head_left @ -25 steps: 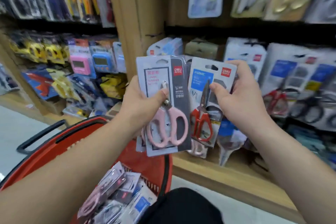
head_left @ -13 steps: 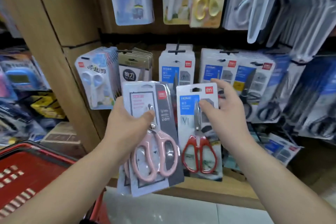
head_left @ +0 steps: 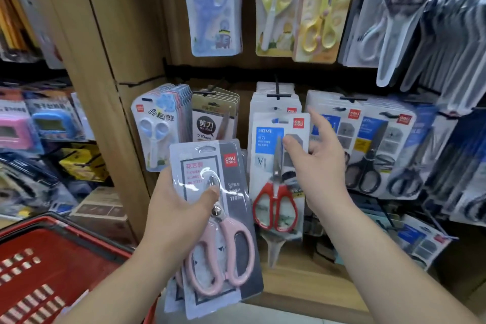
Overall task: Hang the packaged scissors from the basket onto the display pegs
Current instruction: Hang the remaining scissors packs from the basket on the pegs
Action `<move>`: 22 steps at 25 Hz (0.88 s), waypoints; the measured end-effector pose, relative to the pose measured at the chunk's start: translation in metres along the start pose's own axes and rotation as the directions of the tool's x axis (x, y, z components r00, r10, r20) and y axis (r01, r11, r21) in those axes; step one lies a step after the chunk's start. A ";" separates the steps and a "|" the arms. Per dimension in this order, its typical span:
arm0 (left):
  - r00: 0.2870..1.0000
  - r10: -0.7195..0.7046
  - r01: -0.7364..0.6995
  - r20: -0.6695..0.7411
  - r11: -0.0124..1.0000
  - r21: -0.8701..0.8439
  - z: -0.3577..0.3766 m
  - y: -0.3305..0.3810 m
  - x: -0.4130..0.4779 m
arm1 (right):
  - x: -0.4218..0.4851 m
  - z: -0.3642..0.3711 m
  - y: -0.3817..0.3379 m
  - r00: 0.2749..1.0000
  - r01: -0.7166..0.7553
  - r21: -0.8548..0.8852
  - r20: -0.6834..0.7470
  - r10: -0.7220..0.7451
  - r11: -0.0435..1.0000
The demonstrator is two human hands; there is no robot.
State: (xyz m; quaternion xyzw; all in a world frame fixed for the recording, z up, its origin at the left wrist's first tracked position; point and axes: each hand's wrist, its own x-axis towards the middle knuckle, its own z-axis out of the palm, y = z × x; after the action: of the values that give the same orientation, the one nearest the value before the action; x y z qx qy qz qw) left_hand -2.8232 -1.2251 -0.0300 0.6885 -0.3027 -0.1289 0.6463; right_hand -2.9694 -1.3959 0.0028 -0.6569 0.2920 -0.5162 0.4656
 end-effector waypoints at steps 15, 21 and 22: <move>1.000 -0.002 0.005 0.025 0.995 -0.104 0.001 -0.002 0.002 | 0.029 0.015 0.008 0.977 -0.030 -0.294 -0.211 -0.034 0.955; 0.995 0.010 -0.001 0.099 0.996 -0.092 0.003 -0.007 0.003 | 0.002 0.019 0.016 0.993 0.014 -0.362 0.115 0.029 0.932; 0.993 0.002 0.007 0.114 0.997 -0.077 0.001 -0.011 0.004 | 0.001 0.021 0.019 0.980 -0.013 -0.319 0.182 0.074 0.948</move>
State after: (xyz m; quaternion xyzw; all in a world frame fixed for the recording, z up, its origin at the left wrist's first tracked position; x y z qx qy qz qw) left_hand -2.8176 -1.2283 -0.0398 0.6550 -0.3331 -0.1806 0.6538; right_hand -2.9470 -1.3972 -0.0152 -0.7630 0.3392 -0.3866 0.3916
